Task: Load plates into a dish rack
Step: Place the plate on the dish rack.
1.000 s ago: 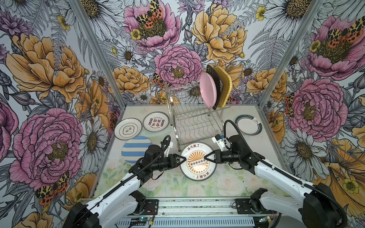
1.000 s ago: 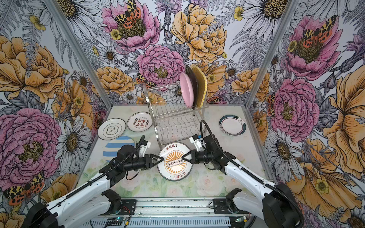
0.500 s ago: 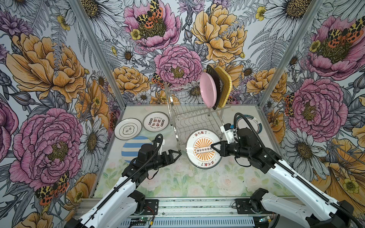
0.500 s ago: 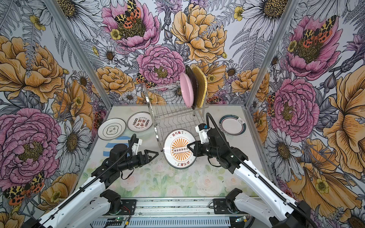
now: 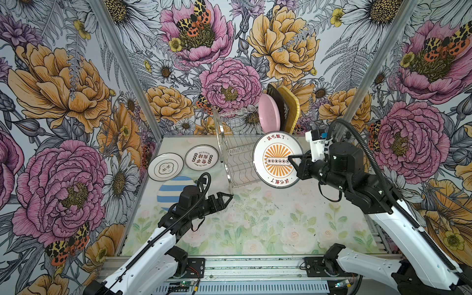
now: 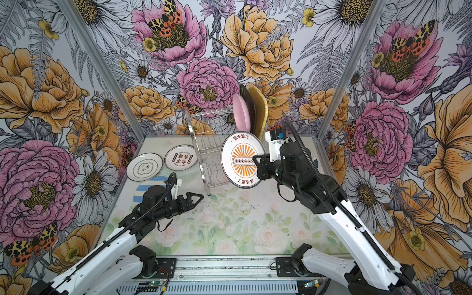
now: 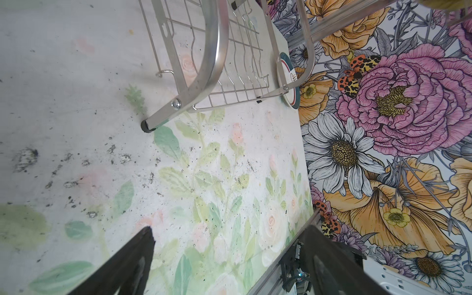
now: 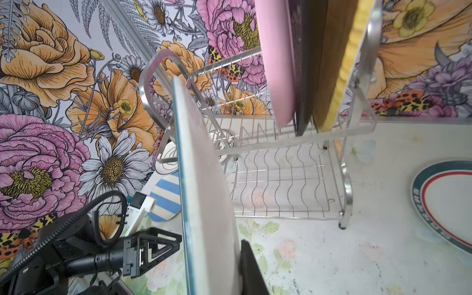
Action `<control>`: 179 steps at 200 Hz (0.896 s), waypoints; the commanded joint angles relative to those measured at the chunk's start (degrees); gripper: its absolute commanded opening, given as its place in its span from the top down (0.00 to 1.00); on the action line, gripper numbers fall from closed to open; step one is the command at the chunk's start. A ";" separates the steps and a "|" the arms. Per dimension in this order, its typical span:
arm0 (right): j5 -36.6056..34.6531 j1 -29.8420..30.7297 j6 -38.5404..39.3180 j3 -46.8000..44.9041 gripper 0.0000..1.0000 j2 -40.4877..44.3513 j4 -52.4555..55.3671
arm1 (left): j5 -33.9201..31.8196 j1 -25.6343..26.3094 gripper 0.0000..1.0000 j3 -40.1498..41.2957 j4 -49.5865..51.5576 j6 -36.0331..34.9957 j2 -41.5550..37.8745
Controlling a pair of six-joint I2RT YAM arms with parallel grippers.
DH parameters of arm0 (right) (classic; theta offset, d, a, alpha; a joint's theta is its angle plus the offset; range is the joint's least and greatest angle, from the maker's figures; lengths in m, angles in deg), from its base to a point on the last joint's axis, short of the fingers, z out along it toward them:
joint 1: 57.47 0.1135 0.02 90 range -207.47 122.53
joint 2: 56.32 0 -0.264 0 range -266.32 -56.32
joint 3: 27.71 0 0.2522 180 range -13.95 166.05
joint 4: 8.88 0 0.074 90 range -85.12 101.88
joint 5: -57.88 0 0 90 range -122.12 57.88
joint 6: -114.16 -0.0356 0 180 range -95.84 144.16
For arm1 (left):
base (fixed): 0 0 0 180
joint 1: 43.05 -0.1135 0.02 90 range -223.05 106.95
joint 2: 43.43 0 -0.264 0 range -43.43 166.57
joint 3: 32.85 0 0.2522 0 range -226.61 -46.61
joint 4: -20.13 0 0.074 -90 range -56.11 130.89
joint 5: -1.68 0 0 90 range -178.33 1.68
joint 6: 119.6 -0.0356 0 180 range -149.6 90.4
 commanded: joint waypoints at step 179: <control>-44.42 6.99 25.35 48.30 1.00 -45.01 -9.49 | -1.32 -0.55 0.06 -0.10 -2.97 -2.12 1.29</control>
